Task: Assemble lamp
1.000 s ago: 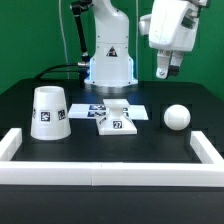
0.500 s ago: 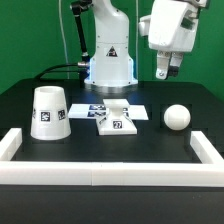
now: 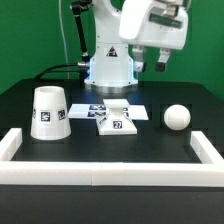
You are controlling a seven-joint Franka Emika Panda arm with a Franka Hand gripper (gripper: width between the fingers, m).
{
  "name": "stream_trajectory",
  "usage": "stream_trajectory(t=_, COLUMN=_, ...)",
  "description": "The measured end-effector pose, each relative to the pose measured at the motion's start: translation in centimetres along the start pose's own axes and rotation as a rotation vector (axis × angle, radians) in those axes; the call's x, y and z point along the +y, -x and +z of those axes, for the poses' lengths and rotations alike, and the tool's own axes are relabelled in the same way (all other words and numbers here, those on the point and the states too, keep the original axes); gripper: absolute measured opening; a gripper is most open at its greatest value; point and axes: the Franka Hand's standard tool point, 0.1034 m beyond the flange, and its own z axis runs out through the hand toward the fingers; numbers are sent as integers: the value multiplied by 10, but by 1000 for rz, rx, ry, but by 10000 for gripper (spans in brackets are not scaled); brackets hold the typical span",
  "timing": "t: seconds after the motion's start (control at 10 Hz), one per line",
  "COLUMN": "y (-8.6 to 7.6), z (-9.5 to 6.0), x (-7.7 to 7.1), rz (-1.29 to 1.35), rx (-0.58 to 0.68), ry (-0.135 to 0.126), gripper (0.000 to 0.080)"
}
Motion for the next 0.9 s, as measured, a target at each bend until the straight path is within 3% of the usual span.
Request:
stream_trajectory(t=0.1, y=12, z=7, x=-4, rz=19, rx=19, ry=-29, gripper=699)
stream_trajectory(t=0.5, y=15, z=8, x=-3, rz=37, rx=18, ry=-34, gripper=699)
stream_trajectory(t=0.7, y=46, z=14, x=2, rz=247, rx=2, ry=-60, gripper=699)
stream_trajectory(t=0.9, y=63, z=27, x=-12, rz=340, rx=-63, ry=-103, gripper=699)
